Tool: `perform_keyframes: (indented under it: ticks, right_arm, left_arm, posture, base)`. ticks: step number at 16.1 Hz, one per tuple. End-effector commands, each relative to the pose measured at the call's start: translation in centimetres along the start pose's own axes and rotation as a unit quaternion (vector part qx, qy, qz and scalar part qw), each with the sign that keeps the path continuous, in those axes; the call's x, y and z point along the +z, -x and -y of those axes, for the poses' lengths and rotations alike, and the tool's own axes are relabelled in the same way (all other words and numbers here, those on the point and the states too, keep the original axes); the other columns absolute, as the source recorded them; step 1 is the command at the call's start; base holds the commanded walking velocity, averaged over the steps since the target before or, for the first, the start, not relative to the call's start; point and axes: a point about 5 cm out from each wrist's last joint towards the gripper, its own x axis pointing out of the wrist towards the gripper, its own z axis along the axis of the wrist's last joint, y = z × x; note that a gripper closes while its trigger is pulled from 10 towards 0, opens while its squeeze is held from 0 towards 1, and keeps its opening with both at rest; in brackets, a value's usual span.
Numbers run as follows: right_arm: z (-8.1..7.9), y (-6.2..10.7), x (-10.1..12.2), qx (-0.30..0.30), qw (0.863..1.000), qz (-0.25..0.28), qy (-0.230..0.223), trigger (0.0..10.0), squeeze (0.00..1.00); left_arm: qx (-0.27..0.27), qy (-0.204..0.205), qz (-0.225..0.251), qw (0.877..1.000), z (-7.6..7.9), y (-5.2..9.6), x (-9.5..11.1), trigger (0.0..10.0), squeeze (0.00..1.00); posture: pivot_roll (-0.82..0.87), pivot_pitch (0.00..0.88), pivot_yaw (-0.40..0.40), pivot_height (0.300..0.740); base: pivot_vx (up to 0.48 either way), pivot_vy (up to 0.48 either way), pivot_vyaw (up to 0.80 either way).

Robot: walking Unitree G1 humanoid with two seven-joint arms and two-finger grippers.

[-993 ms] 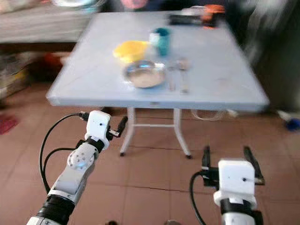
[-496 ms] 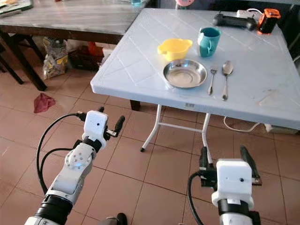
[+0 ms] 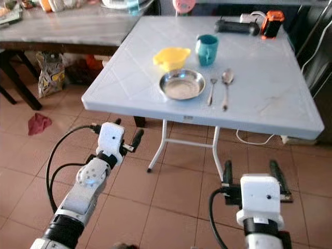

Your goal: Setting the table

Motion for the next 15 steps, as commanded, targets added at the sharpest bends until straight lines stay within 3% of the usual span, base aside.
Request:
perform_keyframes:
  ticks: [1, 15]
  right_arm:
    - [-0.03, 0.16, 0.38, -0.001, 1.0, 0.007, -0.001, 10.0, 0.0]
    - [-0.01, -0.37, 1.0, -0.009, 1.0, 0.02, -0.002, 10.0, 0.0]
  left_arm:
    - [0.008, -0.003, -0.012, 1.0, -0.6, 0.25, -0.53, 10.0, 0.0]
    - [0.01, -0.006, -0.009, 1.0, -0.14, -0.58, -0.22, 10.0, 0.0]
  posture:
    - [-0.21, 0.16, 0.067, 0.74]
    - [-0.2, 0.157, 0.081, 0.74]
  base:
    - [0.0, -0.319, 0.0]
    - [0.0, -0.32, 0.0]
